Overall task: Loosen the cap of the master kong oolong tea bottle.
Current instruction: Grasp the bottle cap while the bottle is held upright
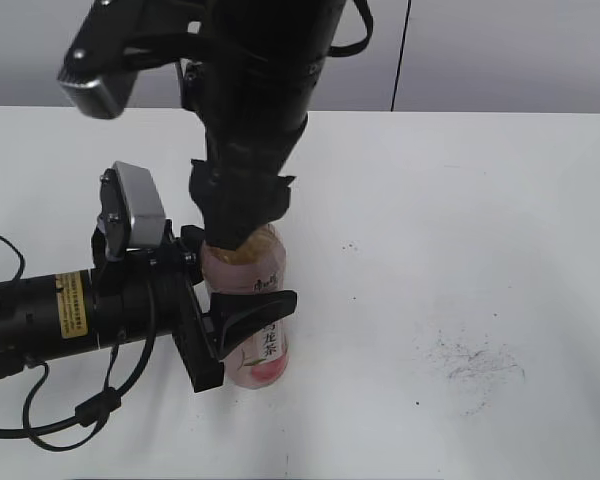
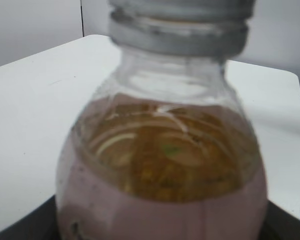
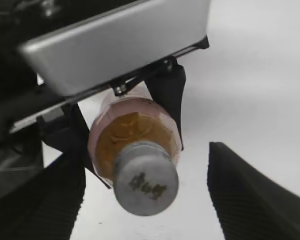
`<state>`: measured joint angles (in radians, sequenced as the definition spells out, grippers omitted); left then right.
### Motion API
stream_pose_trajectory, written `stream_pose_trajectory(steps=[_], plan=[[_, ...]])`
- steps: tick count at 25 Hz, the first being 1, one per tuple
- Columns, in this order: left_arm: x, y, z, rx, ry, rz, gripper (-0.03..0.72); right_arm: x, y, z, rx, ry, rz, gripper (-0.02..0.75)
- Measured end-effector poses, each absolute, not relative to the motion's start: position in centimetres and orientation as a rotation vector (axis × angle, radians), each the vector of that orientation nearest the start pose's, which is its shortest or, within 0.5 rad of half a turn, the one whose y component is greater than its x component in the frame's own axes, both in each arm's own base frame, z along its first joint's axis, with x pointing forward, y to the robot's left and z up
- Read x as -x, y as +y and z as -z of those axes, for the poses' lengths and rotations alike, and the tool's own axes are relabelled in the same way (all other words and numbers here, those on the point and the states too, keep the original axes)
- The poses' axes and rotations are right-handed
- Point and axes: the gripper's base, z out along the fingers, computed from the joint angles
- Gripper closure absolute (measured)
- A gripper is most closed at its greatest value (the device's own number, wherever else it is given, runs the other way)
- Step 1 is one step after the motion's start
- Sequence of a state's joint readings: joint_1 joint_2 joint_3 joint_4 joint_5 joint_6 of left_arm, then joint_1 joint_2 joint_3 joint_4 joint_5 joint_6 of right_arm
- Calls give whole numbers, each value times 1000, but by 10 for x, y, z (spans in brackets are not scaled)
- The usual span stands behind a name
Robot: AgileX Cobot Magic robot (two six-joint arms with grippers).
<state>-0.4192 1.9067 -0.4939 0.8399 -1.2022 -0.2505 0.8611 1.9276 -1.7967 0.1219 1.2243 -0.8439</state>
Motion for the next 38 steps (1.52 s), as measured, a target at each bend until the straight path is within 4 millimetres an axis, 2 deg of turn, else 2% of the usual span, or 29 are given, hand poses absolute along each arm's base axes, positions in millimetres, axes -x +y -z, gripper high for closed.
stream_pose_trajectory(steps=[5, 9, 14, 21, 27, 34, 38], plan=[[-225, -170, -121, -1009, 1568, 906, 261, -260, 321, -299, 1703, 2299, -282, 171], [-225, -170, -121, -1010, 1568, 907, 261, -261, 321, -299, 1427, 2502, -322, 184], [-225, -170, -121, -1011, 1568, 907, 261, -263, 319, -299, 1180, 2640, -319, 218], [-225, -170, -121, -1011, 1568, 907, 261, -263, 319, -299, 931, 2756, -347, 259], [-225, -170, -121, -1012, 1567, 908, 261, -262, 319, -299, 873, 2782, -363, 273], [-225, -170, -121, -1012, 1567, 908, 261, -262, 319, -301, 880, 2774, -365, 449], [-225, -170, -121, -1012, 1567, 908, 261, -262, 319, -301, 929, 2755, -360, 455]])
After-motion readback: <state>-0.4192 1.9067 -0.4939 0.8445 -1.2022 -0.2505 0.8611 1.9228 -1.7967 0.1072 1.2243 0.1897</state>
